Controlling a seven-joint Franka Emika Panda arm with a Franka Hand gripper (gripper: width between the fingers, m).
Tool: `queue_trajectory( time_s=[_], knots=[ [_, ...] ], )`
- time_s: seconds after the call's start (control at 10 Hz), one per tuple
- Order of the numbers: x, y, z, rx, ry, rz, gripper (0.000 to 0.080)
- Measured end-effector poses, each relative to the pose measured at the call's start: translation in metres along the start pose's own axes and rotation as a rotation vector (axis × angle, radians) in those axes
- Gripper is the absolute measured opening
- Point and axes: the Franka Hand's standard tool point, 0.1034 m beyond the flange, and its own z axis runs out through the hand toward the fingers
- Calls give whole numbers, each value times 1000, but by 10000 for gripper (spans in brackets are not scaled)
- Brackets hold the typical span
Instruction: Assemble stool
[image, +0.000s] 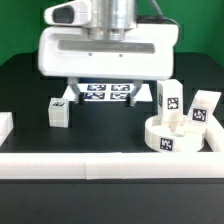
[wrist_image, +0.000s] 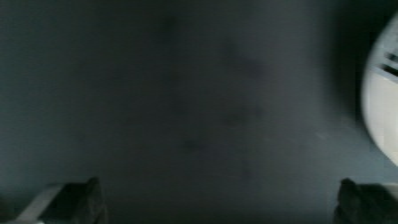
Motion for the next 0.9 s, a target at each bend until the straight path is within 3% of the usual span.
queue_trajectory(
  time_s=[0.2,0.4,0.6,0.7,0.8,0.9],
  knots=[
    [0,-1,1,-8,-5,-117,649],
    [-4,9,2,-10,-10,-156,649],
    [-21,57,12,-29,-25,-181,649],
    [-26,72,16,-38,-26,-166,649],
    [-31,80,20,-36,-39,-147,649],
    [-30,76,19,-30,-49,-138,649]
  ],
)
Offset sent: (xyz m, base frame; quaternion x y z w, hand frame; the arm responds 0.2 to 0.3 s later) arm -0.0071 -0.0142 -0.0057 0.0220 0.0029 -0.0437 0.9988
